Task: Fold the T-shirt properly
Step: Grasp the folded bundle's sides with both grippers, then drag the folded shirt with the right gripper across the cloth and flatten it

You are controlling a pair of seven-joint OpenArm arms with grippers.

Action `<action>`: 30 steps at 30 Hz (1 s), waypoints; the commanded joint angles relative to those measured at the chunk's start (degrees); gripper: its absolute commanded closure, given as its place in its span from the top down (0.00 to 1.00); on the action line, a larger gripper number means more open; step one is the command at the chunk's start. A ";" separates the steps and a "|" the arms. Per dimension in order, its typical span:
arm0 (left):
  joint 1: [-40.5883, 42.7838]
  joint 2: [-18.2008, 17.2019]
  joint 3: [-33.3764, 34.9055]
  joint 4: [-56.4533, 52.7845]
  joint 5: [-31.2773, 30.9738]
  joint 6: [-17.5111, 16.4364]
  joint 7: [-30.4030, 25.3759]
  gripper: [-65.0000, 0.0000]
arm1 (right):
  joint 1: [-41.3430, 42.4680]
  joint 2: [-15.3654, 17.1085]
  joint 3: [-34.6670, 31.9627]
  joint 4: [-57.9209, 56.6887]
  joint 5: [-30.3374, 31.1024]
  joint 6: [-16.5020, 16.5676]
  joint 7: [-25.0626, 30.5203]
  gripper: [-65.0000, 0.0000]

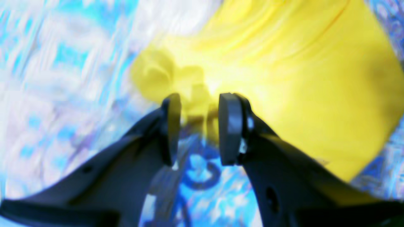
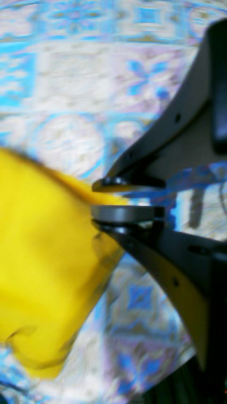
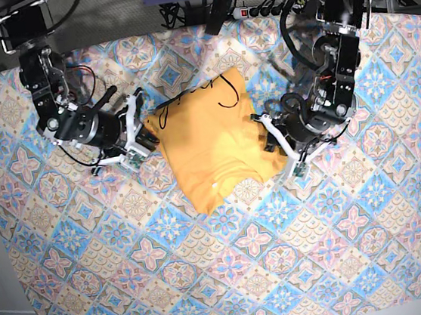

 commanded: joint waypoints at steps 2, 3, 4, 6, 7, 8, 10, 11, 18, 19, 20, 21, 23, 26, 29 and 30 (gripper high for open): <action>1.47 -0.27 -2.76 1.00 -0.15 -0.15 -0.65 0.31 | 0.86 0.21 -2.01 1.34 1.09 0.45 1.13 0.11; 2.34 -0.18 -4.08 0.82 -0.06 -0.15 -0.65 0.31 | 1.12 -0.31 -3.42 1.43 1.09 0.45 1.13 0.11; 2.87 -0.01 -5.05 0.38 -0.06 -0.15 -0.74 0.31 | 1.91 -1.28 -4.56 1.43 1.09 0.45 1.13 0.11; 3.05 0.08 -6.45 -1.20 -0.15 -0.15 -0.74 0.31 | 2.97 -2.69 -6.67 1.34 1.09 0.45 1.04 0.11; 2.96 0.35 -6.72 -2.52 -0.15 -0.15 -0.74 0.31 | 2.97 -3.13 -7.46 1.16 1.09 0.45 1.04 0.11; 2.87 0.96 -7.07 -4.01 -0.15 -0.15 -0.74 0.31 | 2.97 -3.57 -8.17 1.16 1.09 0.45 1.04 0.11; 1.11 1.75 -7.07 -7.44 -0.15 -0.15 -1.26 0.31 | 2.97 -4.53 -9.22 1.16 1.09 0.45 1.04 0.11; 0.50 1.75 -6.89 -9.20 -0.15 -0.15 -2.05 0.31 | 2.97 -4.80 -9.48 1.16 1.09 0.45 1.04 0.11; -4.42 5.53 -6.37 -21.94 0.03 -0.15 -9.61 0.31 | 2.61 -5.76 -9.84 1.08 1.09 0.53 1.04 0.11; -5.66 6.24 -5.31 -23.53 0.03 -0.15 -10.32 0.31 | 2.53 -5.76 -9.84 1.16 1.09 0.53 1.04 0.11; -6.97 6.59 -3.99 -25.20 0.03 -0.15 -11.02 0.31 | 2.44 -5.76 -9.84 1.25 1.09 0.53 1.04 0.11; -8.12 6.76 -2.76 -26.60 0.03 -0.15 -11.64 0.31 | 2.44 -5.76 -9.84 1.25 1.09 0.53 1.04 0.11; -10.05 7.03 -0.30 -29.59 -0.06 -0.15 -12.95 0.31 | 2.35 -5.76 -9.84 1.25 1.09 0.53 1.04 0.11; -12.69 8.43 3.04 -33.29 -0.15 -0.15 -15.50 0.31 | 2.26 -5.76 -9.84 1.34 1.09 0.53 1.04 0.11; -13.66 9.05 3.92 -33.99 -0.15 -0.15 -16.21 0.31 | 2.26 -5.76 -9.84 1.34 1.09 0.53 1.04 0.11; -13.83 9.14 3.92 -33.90 -0.24 -0.15 -15.86 0.31 | 2.26 -5.76 -9.84 1.34 1.09 0.53 1.04 0.11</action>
